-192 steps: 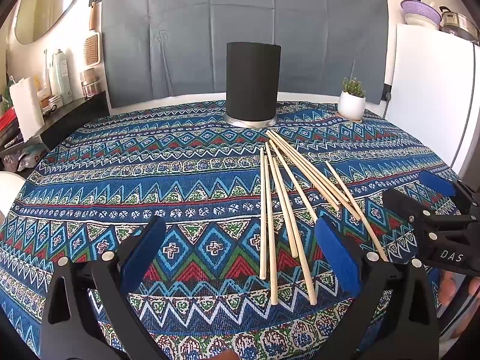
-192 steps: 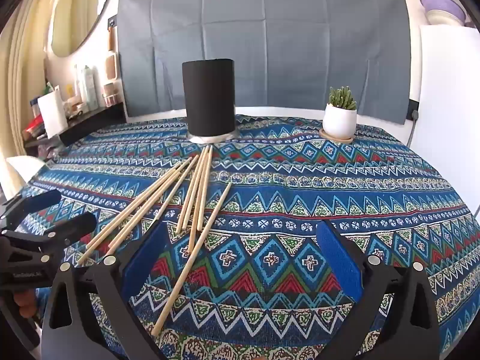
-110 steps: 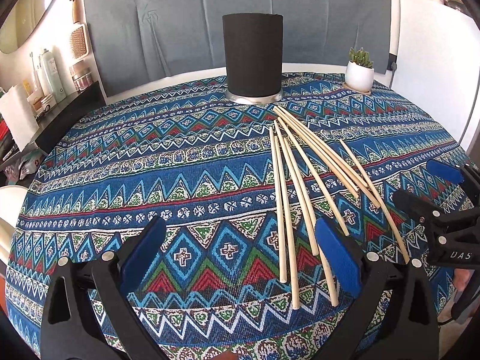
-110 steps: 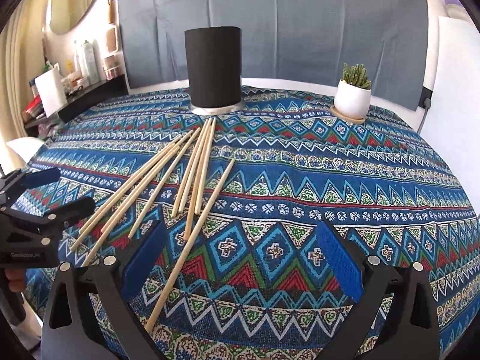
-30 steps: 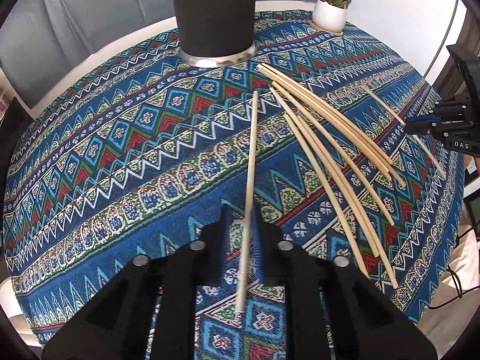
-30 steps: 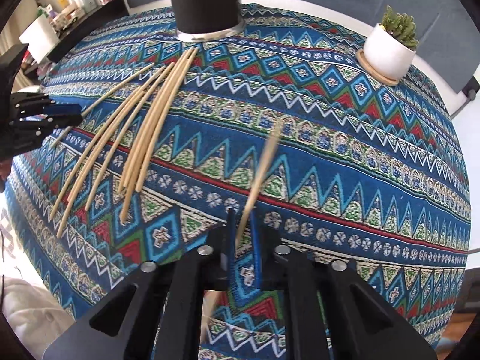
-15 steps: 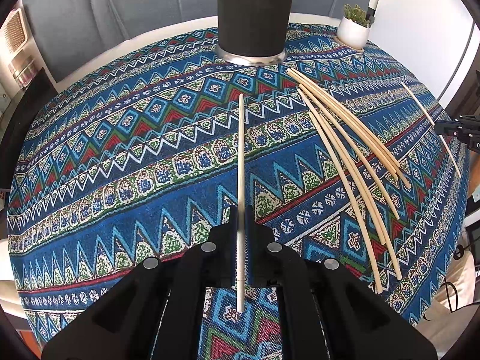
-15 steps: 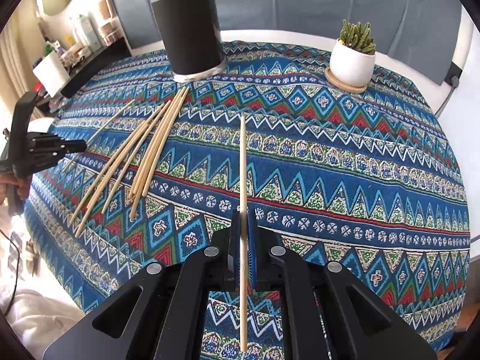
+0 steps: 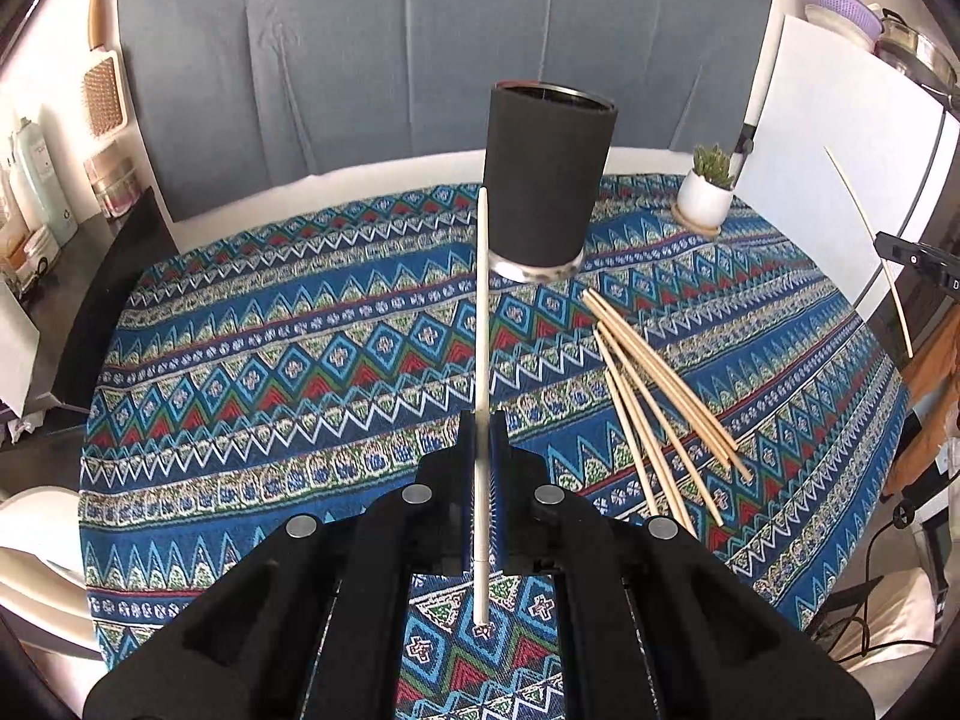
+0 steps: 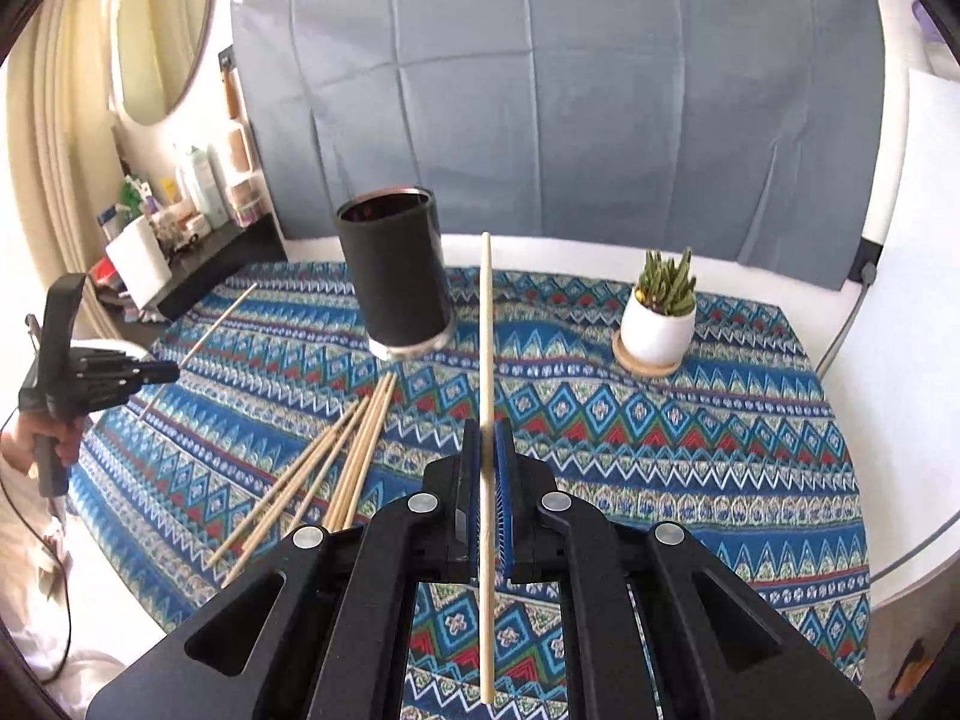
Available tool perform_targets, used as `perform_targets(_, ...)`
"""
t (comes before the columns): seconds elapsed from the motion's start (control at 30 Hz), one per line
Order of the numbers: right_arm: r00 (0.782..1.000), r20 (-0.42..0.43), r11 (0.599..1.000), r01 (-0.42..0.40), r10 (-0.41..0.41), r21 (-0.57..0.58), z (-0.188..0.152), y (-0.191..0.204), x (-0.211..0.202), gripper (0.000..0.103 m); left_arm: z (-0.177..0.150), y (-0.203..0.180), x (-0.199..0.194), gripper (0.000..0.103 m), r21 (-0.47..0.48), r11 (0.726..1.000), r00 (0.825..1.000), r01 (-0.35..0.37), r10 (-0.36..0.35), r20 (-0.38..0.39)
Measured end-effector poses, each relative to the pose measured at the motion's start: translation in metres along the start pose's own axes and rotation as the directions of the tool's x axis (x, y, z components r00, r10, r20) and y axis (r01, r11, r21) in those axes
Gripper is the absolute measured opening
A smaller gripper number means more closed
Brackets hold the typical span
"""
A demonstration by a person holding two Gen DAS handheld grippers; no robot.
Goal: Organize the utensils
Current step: 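Lift the left tool's stick over the black holder while the right tool carries its stick there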
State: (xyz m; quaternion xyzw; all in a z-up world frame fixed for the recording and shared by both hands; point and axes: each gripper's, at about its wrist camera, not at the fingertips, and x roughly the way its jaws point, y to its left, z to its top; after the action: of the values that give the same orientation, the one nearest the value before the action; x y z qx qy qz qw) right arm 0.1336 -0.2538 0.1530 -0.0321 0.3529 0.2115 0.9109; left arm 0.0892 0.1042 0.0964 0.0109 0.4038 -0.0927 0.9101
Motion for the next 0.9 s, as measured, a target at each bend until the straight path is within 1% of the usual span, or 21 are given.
perform_targets(0.07,0.999,0.045,1.0,-0.018,0.018,-0.005,0.011,0.002,-0.003,0.005,0.012,0.0,-0.012,0.005,0.005,1.0,0.999,0.008,-0.009,0.049)
perform_targets(0.13,0.995,0.089,0.999,-0.047,0.049,-0.016,0.023,0.004,-0.005,0.005,0.027,0.003,-0.023,0.005,-0.018,1.0,0.994,0.019,-0.017,0.111)
perform_targets(0.2,0.988,0.138,0.998,-0.06,0.064,-0.036,0.035,0.008,-0.007,0.005,0.041,0.005,-0.029,0.005,-0.039,0.998,0.987,0.04,-0.033,0.157)
perform_targets(0.3,0.975,0.201,0.995,-0.092,0.098,-0.039,0.054,0.01,-0.007,0.005,0.063,0.005,-0.038,0.005,-0.051,0.996,0.969,0.078,-0.064,0.241)
perform_targets(0.4,0.959,0.258,0.993,-0.114,0.119,-0.033,0.074,0.014,-0.002,0.005,0.081,0.001,-0.044,0.005,-0.037,0.995,0.943,0.098,-0.08,0.323)
perform_targets(0.5,0.941,0.309,0.99,-0.133,0.139,-0.039,0.092,0.022,0.009,0.005,0.098,-0.001,-0.046,0.005,-0.025,0.99,0.907,0.137,-0.115,0.405)
perform_targets(0.63,0.908,0.382,0.985,-0.165,0.171,-0.047,0.113,0.032,0.029,0.005,0.117,-0.006,-0.037,0.005,0.001,0.982,0.851,0.189,-0.165,0.498)
perform_targets(0.7,0.891,0.412,0.98,-0.194,0.19,-0.032,0.123,0.034,0.042,0.005,0.128,-0.009,-0.029,0.005,0.013,0.973,0.816,0.23,-0.2,0.541)
perform_targets(0.77,0.871,0.444,0.974,-0.225,0.211,-0.02,0.132,0.035,0.054,0.005,0.138,-0.014,-0.021,0.005,0.036,0.968,0.782,0.249,-0.223,0.582)
perform_targets(0.83,0.86,0.467,0.974,-0.225,0.207,-0.018,0.139,0.037,0.069,0.005,0.147,-0.017,-0.01,0.005,0.047,0.963,0.746,0.267,-0.237,0.622)
perform_targets(0.9,0.842,0.487,0.967,-0.256,0.231,-0.017,0.146,0.037,0.082,0.005,0.158,-0.015,0.0,0.005,0.053,0.947,0.712,0.318,-0.275,0.646)
